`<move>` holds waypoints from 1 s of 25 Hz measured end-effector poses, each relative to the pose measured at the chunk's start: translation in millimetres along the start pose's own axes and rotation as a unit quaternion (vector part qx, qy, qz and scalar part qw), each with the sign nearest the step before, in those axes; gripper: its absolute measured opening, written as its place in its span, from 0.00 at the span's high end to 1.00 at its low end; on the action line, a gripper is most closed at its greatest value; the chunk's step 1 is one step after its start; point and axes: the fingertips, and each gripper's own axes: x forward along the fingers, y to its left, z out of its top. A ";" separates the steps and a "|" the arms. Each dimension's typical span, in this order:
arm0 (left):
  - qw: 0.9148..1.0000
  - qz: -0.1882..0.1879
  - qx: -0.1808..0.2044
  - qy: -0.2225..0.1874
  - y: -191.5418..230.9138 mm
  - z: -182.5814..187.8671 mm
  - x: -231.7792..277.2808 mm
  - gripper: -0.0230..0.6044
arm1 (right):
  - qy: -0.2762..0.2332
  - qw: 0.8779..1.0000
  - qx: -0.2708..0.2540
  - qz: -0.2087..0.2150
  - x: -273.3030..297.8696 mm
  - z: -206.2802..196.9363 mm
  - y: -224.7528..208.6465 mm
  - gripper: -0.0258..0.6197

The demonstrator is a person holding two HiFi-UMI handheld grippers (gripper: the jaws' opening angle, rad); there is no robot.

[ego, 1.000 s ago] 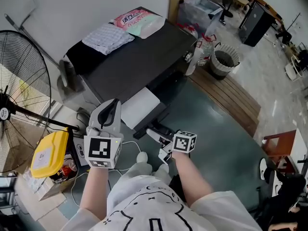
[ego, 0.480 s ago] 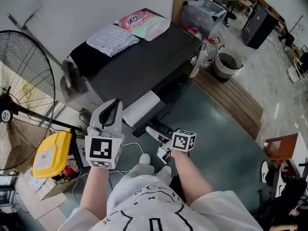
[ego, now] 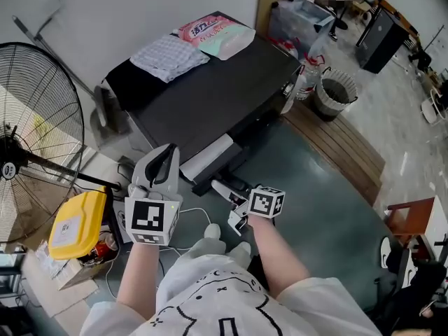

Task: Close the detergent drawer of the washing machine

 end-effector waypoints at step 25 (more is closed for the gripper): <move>1.000 0.001 0.001 -0.001 17.8 -4.4 18.4 0.93 | 0.003 1.000 -0.004 -0.003 36.7 11.3 -0.3 0.41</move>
